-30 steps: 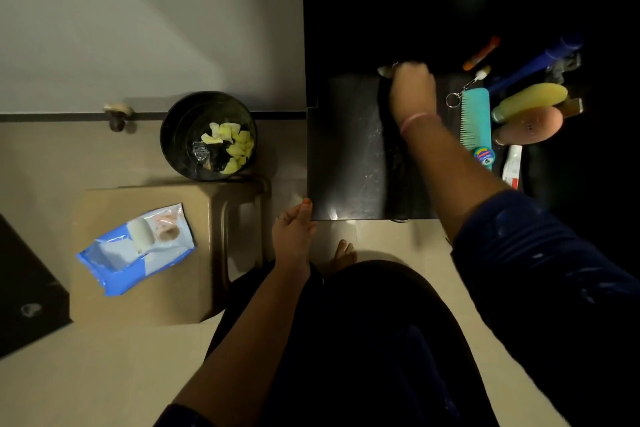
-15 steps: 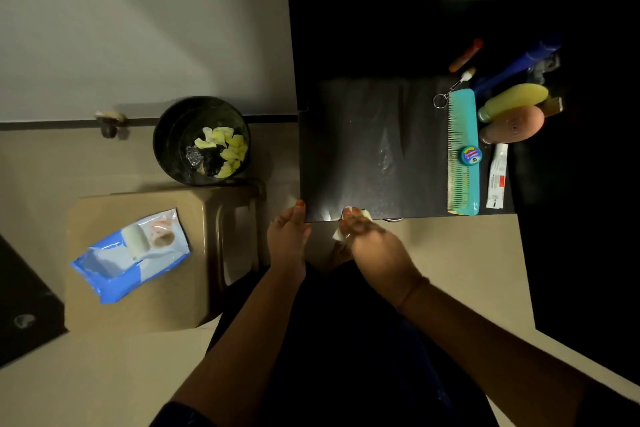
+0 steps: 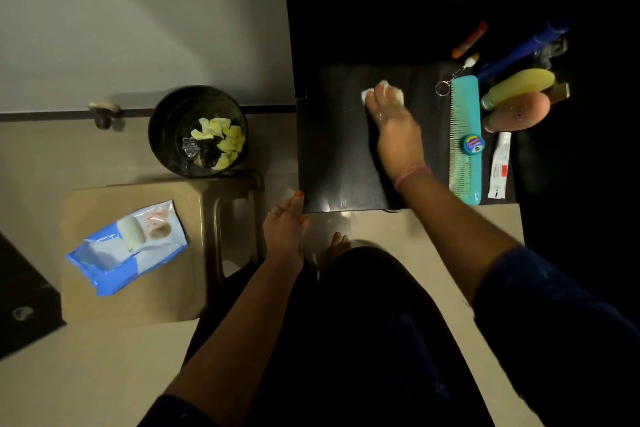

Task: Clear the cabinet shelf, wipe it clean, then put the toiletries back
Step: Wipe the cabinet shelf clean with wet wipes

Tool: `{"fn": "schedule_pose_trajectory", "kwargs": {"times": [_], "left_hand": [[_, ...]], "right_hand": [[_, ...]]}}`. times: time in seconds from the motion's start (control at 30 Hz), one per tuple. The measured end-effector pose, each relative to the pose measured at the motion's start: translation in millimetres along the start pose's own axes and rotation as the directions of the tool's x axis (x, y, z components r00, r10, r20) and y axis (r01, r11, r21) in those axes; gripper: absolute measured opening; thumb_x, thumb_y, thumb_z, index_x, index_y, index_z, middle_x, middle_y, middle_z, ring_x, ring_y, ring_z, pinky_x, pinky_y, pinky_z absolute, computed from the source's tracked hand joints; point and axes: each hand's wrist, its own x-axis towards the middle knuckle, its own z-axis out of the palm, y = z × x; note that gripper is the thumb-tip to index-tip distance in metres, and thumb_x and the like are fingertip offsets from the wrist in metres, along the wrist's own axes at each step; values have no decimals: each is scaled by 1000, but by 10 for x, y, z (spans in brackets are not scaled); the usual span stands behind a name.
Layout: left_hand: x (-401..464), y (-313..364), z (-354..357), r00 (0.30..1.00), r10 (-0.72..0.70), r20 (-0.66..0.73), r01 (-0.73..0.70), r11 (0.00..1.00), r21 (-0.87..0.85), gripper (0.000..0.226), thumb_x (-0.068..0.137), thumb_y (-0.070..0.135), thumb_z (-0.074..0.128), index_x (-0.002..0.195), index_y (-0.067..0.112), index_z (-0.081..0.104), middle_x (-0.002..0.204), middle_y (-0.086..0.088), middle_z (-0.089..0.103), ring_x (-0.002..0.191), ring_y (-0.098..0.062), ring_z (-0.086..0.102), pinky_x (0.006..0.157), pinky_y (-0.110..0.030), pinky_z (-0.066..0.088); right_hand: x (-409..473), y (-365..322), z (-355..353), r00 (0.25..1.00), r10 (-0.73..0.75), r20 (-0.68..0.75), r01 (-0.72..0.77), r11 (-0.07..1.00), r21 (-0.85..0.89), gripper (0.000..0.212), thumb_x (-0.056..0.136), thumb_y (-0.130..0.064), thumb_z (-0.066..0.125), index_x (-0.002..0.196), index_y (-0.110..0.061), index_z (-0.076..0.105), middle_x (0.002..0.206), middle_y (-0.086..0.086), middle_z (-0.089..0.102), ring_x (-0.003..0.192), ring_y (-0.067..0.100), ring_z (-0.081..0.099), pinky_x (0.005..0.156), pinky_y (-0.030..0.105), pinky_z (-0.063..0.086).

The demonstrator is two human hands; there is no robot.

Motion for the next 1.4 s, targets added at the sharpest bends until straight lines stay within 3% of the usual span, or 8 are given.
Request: {"fn": "schedule_pose_trajectory", "kwargs": {"times": [0.3, 0.57, 0.7, 0.83, 1.0, 1.2, 1.3, 1.4], "left_hand": [[-55, 28, 62, 999, -38, -15, 37, 997, -64, 7, 89, 14, 61, 84, 16, 57, 88, 1, 61, 96, -14, 58, 96, -30, 45], [-27, 39, 21, 999, -52, 3, 52, 997, -56, 2, 89, 13, 61, 88, 15, 59, 91, 0, 62, 88, -11, 60, 88, -27, 50], [-1, 18, 15, 999, -47, 9, 47, 998, -51, 2, 90, 13, 60, 89, 15, 59, 90, 0, 62, 88, -11, 59, 80, -24, 50], [5, 10, 18, 999, -52, 9, 53, 997, -52, 2, 89, 14, 60, 91, 14, 60, 92, 0, 62, 88, -10, 60, 87, -26, 48], [-42, 25, 53, 999, -53, 2, 53, 995, -82, 7, 89, 12, 60, 83, 16, 59, 88, 1, 61, 83, -10, 59, 85, -27, 49], [-72, 75, 52, 998, -61, 18, 62, 996, -57, 7, 90, 15, 60, 83, 17, 60, 87, -2, 62, 84, -13, 62, 66, -20, 49], [-92, 58, 34, 996, -86, 36, 87, 996, -31, 22, 91, 18, 59, 105, 0, 61, 116, -28, 60, 121, -40, 50, 100, -40, 45], [-90, 36, 16, 997, -79, 16, 79, 997, -14, 22, 89, 19, 62, 105, 5, 60, 104, -13, 65, 107, -26, 61, 91, -30, 49]], "right_hand": [[-1398, -51, -66, 972, -127, 197, 136, 990, -34, 52, 76, 6, 34, 117, -6, 64, 125, 15, 62, 113, 31, 61, 99, 37, 39], [293, 192, -844, 981, 176, -76, -171, 983, 67, 36, 83, 7, 45, 113, 1, 65, 114, 21, 64, 108, 35, 59, 101, 40, 43], [767, 203, -556, 936, 330, 120, -319, 942, -102, 37, 92, 10, 30, 123, 12, 50, 125, 31, 53, 119, 41, 50, 104, 45, 36], [267, 10, -143, 980, 179, 87, -168, 979, -118, 55, 89, 9, 22, 144, 8, 18, 151, 27, 20, 142, 35, 20, 118, 39, 19], [-972, -91, 35, 993, 19, 119, 0, 986, -164, 54, 75, 12, 38, 126, 4, 54, 132, 22, 54, 121, 33, 54, 100, 35, 42], [-1245, -165, -436, 905, 69, 420, -13, 991, -135, 51, 88, 6, 39, 136, -10, 43, 139, 21, 46, 125, 34, 49, 102, 34, 41], [-714, -169, -808, 944, 165, 287, -140, 985, -103, 32, 85, 1, 46, 111, -3, 63, 102, 27, 65, 97, 44, 60, 85, 44, 46], [-15, 64, -883, 963, 253, 86, -253, 967, -12, 42, 83, 4, 47, 120, -10, 61, 112, 22, 65, 107, 39, 58, 92, 36, 41]]}}
